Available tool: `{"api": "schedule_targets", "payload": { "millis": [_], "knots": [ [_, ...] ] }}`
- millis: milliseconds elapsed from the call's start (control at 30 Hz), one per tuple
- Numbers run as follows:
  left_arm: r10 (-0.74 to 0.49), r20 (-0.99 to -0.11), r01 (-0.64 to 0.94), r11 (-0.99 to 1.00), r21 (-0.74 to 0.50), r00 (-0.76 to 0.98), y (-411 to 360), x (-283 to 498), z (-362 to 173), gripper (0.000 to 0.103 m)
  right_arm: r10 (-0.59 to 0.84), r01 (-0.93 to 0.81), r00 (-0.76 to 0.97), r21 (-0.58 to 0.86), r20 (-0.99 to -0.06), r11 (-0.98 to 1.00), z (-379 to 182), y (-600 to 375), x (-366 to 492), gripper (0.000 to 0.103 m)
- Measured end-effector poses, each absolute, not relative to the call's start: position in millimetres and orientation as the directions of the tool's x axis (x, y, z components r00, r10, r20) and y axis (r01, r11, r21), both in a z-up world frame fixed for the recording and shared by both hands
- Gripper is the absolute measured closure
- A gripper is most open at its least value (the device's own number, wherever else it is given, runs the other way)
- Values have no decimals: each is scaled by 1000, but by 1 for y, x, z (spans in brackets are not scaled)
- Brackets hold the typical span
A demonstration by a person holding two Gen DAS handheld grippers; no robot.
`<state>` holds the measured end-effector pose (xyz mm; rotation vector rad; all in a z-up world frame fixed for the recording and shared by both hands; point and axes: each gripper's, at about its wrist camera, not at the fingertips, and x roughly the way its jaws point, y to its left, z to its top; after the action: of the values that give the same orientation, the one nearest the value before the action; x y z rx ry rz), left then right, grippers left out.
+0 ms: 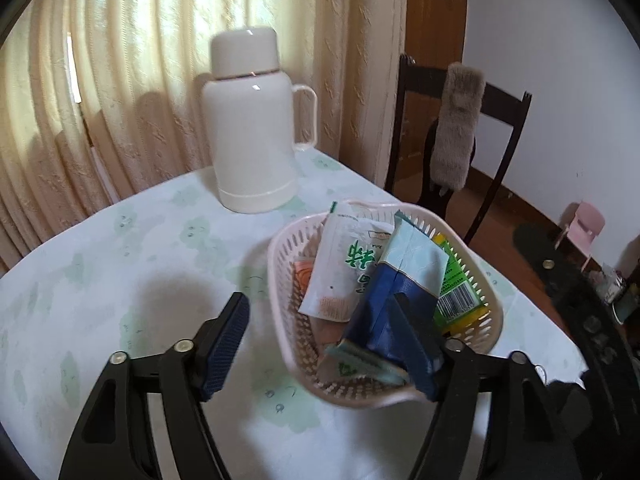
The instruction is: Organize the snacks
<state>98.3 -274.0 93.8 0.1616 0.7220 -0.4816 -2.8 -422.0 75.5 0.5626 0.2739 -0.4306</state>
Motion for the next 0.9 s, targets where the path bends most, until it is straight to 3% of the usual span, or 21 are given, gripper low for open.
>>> {"api": "schedule_targets", "payload": {
  "millis": [333,900],
  "knots": [
    [-227,-586,346,933,98,778,-239,77,109,20,-350,485,865,419,-359,768,75,-415,-3,32],
    [-219,-511,315,943,109,832,-207,67,127,17,-371,470,869,311,-327,826,70,-383,-30,29]
  ]
}}
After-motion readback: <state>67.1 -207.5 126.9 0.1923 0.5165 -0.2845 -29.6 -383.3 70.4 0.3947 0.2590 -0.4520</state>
